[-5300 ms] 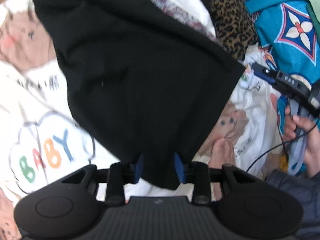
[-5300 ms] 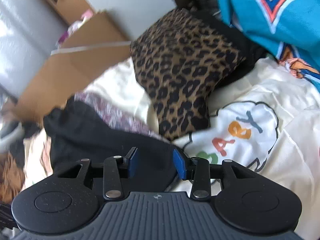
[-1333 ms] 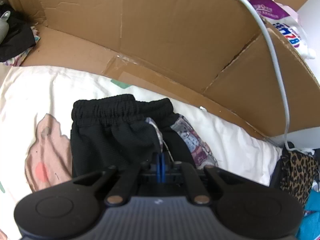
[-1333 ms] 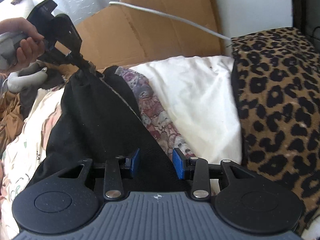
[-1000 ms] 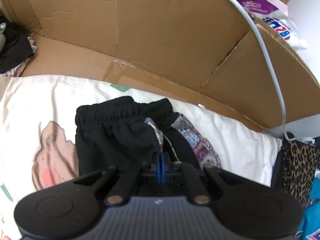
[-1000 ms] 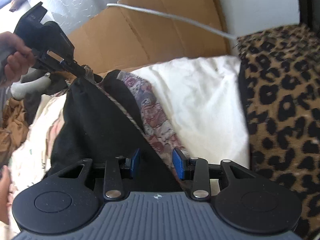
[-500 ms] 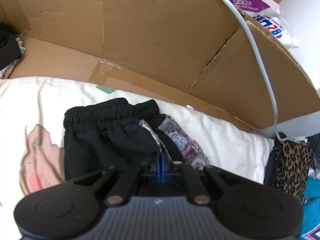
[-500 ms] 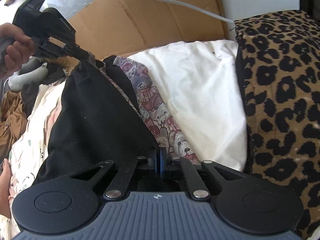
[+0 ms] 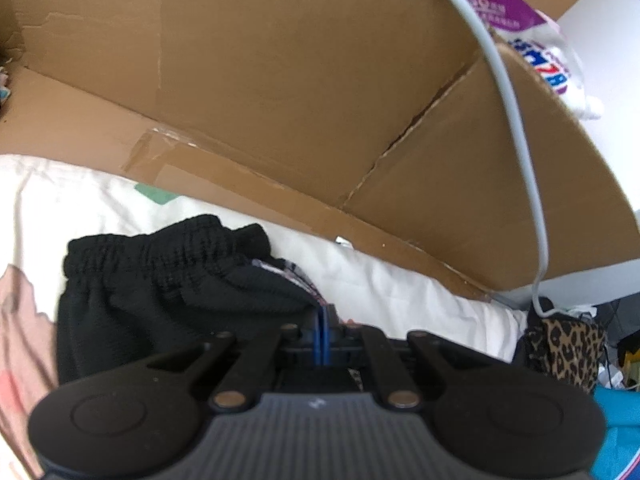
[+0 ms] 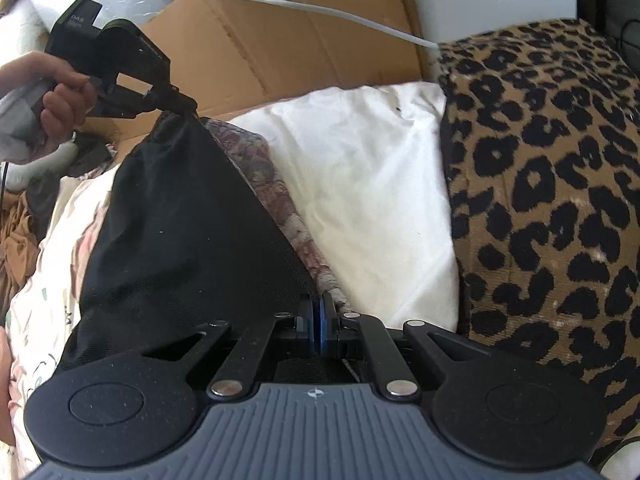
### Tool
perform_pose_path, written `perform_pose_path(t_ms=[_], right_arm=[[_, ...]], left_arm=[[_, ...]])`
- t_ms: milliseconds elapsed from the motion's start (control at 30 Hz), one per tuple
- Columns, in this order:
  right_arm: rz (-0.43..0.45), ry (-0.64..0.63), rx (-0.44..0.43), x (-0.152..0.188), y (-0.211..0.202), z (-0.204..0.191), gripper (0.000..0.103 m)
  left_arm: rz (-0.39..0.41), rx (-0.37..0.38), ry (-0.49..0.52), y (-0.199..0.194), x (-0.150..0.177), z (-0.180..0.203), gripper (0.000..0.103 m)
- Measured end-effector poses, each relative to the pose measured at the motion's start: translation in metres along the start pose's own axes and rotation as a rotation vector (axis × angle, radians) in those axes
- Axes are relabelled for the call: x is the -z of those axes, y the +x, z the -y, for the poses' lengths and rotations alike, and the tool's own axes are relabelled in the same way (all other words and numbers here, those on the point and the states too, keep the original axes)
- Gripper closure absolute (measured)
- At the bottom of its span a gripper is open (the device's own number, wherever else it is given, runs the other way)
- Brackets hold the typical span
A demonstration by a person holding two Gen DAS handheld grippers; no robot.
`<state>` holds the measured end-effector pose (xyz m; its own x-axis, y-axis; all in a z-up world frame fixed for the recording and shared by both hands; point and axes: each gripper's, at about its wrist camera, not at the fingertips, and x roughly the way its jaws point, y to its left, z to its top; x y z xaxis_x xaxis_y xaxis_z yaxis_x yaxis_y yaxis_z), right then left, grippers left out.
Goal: Fold clothes
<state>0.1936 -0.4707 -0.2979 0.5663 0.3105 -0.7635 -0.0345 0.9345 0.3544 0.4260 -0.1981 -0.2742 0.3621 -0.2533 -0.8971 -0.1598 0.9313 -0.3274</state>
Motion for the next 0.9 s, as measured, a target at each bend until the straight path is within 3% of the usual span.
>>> perform_pose_path(t_ms=[333, 667, 867, 900], right_arm=[[-0.002, 0.019, 0.022, 0.004, 0.001, 0.004, 0.103], [-0.02, 0.086, 0.055, 0.005, -0.005, 0.007, 0.103], [-0.007, 0.139, 0.049, 0.01, -0.013, 0.004, 0.093], [0.008, 0.132, 0.051, 0.012, -0.019, 0.003, 0.082]], left_arm=[[0.01, 0.033, -0.025, 0.032, 0.002, 0.004, 0.102], [0.001, 0.086, -0.018, 0.031, 0.003, 0.009, 0.102], [-0.014, 0.098, -0.02, 0.043, 0.004, 0.003, 0.096], [-0.016, 0.1, -0.02, 0.045, 0.004, 0.002, 0.092]])
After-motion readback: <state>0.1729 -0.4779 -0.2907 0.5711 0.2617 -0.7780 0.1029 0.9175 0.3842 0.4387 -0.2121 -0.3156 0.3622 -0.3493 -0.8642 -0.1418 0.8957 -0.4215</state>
